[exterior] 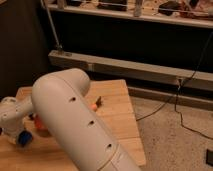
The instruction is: Wipe the white sponge on the table
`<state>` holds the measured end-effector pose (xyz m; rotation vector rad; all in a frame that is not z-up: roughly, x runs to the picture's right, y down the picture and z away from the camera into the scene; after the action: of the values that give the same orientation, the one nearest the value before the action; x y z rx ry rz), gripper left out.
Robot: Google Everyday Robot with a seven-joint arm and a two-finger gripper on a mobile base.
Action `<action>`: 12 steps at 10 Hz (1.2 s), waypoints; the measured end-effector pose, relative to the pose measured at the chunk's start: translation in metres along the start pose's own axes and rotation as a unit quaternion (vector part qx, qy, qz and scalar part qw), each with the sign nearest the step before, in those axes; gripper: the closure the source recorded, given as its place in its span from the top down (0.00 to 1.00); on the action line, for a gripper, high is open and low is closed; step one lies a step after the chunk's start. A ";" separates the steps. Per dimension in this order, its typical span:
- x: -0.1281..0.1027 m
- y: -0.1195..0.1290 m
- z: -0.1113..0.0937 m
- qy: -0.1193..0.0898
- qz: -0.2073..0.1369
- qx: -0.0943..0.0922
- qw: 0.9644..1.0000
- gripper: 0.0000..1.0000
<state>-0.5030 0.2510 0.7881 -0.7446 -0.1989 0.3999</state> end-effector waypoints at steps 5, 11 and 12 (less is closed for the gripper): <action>-0.037 0.043 0.018 0.001 -0.057 -0.032 0.998 0.37; -0.050 0.119 0.024 0.016 -0.139 -0.072 0.987 0.37; -0.053 0.132 0.021 0.010 -0.151 -0.081 0.985 0.37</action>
<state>-0.5948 0.3293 0.7102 -0.8623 -0.3245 0.0878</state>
